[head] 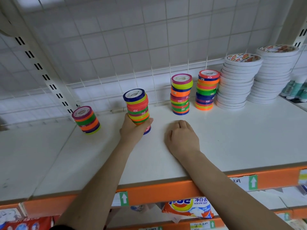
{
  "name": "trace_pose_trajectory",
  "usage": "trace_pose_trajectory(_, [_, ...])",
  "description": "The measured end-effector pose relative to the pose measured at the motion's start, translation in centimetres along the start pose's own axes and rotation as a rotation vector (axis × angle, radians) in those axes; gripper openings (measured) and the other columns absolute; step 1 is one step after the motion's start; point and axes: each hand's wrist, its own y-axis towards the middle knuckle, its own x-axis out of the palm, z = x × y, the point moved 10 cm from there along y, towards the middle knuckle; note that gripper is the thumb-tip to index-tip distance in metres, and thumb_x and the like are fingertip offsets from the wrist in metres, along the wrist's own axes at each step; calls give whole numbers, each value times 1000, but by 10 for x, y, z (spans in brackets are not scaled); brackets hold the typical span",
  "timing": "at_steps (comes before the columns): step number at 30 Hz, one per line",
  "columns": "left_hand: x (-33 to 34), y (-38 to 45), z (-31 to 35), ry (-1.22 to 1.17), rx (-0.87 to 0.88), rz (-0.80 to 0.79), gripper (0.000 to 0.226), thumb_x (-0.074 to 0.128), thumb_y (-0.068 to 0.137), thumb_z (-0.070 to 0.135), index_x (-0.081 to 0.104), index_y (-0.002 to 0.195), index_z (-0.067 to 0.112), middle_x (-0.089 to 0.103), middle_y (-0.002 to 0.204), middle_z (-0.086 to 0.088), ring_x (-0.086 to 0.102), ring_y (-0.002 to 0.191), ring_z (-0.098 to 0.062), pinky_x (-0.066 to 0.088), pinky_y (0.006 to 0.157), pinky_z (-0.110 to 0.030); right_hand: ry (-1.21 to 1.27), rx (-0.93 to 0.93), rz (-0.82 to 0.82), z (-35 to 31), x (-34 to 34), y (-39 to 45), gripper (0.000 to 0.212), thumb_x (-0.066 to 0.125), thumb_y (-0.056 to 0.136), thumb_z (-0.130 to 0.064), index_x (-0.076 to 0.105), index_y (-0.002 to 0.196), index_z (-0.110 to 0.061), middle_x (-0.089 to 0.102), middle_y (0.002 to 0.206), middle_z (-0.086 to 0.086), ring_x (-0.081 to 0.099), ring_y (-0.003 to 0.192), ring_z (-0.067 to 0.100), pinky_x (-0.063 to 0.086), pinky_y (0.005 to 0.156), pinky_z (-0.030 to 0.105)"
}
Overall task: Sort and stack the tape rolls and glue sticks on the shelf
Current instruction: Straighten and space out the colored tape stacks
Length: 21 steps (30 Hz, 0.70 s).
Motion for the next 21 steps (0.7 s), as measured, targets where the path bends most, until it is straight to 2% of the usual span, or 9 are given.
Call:
trace_pose_trajectory(2, [2, -1, 1, -16, -10, -19, 53, 78, 49, 48, 59, 96, 33, 66, 92, 15, 63, 92, -8, 51, 91, -38, 1, 1, -6, 0, 0, 0, 46, 30, 98, -26, 39, 136, -3, 40, 139, 11, 30, 133, 25, 24, 111, 29])
trace_pose_trajectory(5, [3, 0, 1, -13, 12, -53, 62, 78, 47, 54, 59, 103, 33, 67, 97, 13, 63, 96, -11, 51, 89, -38, 0, -1, -4, -1, 0, 0, 46, 29, 98, -26, 39, 136, -3, 40, 138, 11, 31, 133, 25, 23, 111, 29])
trace_pose_trajectory(6, [4, 0, 1, -24, 16, -70, 59, 79, 52, 52, 59, 104, 33, 67, 99, 11, 63, 96, -11, 52, 88, -36, 0, -3, -2, -1, 0, 0, 46, 29, 98, -26, 39, 137, -3, 40, 138, 11, 31, 133, 25, 23, 111, 29])
trace_pose_trajectory(8, [5, 0, 1, -67, 20, -127, 38, 79, 70, 29, 58, 102, 31, 66, 97, 10, 63, 89, -3, 51, 78, -23, 4, -5, 0, -1, -1, 0, 46, 30, 98, -25, 39, 137, -3, 40, 138, 11, 31, 133, 25, 23, 111, 29])
trace_pose_trajectory(9, [6, 0, 2, -76, 24, -164, 38, 78, 74, 19, 57, 104, 29, 65, 99, 10, 63, 88, -1, 49, 75, -18, 7, -5, 2, -1, -2, -1, 45, 30, 98, -25, 40, 136, -3, 40, 138, 10, 31, 132, 25, 23, 111, 29])
trace_pose_trajectory(12, [3, -3, 1, -20, 46, -272, 62, 77, 64, 25, 52, 121, 23, 64, 113, 8, 61, 103, -8, 48, 85, -24, 11, -8, 3, -1, -3, -1, 44, 30, 98, -24, 41, 135, -3, 41, 137, 9, 32, 131, 24, 25, 108, 28])
trace_pose_trajectory(14, [-2, -5, -3, 37, 65, -291, 62, 80, 67, 23, 52, 122, 22, 64, 115, 7, 61, 106, -9, 47, 89, -28, 12, -7, -2, -1, -3, -1, 44, 30, 98, -25, 41, 135, -3, 41, 137, 9, 32, 131, 24, 26, 108, 28])
trace_pose_trajectory(18, [-15, -7, -1, 98, 104, -158, 49, 81, 69, 17, 50, 106, 26, 62, 98, 16, 61, 93, -3, 47, 77, -22, 12, -1, -8, 0, -3, -1, 45, 29, 98, -26, 40, 135, -3, 41, 137, 9, 31, 131, 24, 25, 108, 27])
trace_pose_trajectory(21, [-21, -6, -6, 127, 88, -35, 60, 87, 60, 30, 48, 102, 18, 61, 93, 12, 61, 84, -3, 48, 70, -21, 9, -3, -4, -1, -4, -1, 44, 30, 98, -25, 41, 134, -3, 41, 136, 10, 32, 130, 24, 24, 108, 27])
